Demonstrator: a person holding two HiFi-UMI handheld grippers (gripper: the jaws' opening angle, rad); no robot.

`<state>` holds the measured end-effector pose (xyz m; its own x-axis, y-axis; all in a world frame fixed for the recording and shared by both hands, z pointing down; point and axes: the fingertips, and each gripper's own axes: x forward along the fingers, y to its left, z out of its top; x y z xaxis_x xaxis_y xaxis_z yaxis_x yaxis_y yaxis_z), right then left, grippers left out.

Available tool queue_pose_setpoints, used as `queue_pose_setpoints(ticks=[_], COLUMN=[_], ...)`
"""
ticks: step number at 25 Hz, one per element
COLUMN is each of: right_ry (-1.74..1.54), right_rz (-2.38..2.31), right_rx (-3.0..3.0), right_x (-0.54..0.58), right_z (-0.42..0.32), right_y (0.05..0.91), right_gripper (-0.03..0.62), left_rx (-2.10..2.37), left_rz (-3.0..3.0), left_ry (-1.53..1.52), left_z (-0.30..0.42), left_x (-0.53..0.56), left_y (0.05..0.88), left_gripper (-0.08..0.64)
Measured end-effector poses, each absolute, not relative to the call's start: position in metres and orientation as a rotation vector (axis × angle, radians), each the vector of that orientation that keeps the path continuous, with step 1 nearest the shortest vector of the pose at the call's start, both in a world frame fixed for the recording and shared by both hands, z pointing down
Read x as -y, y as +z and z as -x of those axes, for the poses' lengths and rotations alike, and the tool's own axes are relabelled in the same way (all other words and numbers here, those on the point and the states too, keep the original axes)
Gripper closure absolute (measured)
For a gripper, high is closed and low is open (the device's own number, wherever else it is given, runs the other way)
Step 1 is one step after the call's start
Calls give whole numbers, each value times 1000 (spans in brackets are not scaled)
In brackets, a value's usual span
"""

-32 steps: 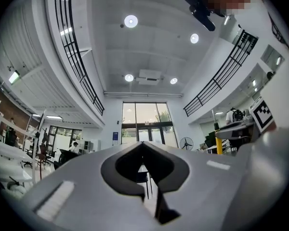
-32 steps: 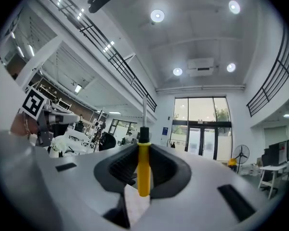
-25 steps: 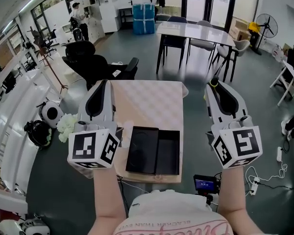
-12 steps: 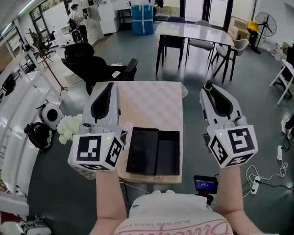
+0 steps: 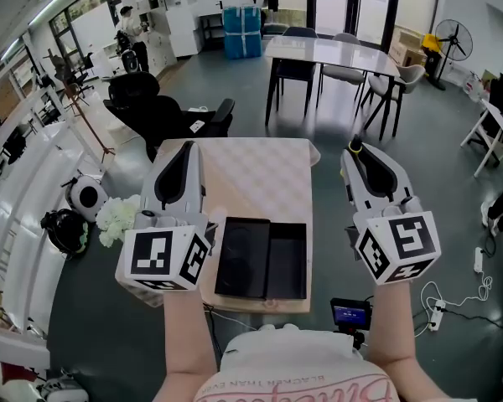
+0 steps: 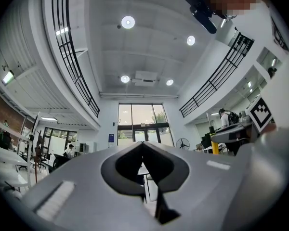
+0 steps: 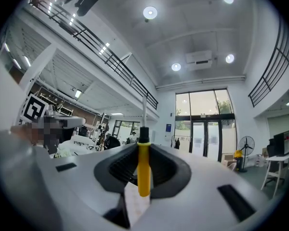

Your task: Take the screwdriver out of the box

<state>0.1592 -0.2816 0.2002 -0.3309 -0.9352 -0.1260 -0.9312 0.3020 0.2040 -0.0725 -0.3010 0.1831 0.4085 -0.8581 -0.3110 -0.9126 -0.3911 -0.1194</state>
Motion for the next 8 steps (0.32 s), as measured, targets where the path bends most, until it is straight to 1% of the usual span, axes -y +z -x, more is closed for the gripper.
queue_pose_setpoints(ticks=[8], right_ry=[-374], right_rz=[-1801], right_rx=[2518], right_x=[285], right_z=[-158], right_y=[199], right_gripper=[515], left_rx=[-1545], left_rz=[2408], left_ry=[296], left_z=[72], left_x=[306], left_y=[181], left_gripper=[552])
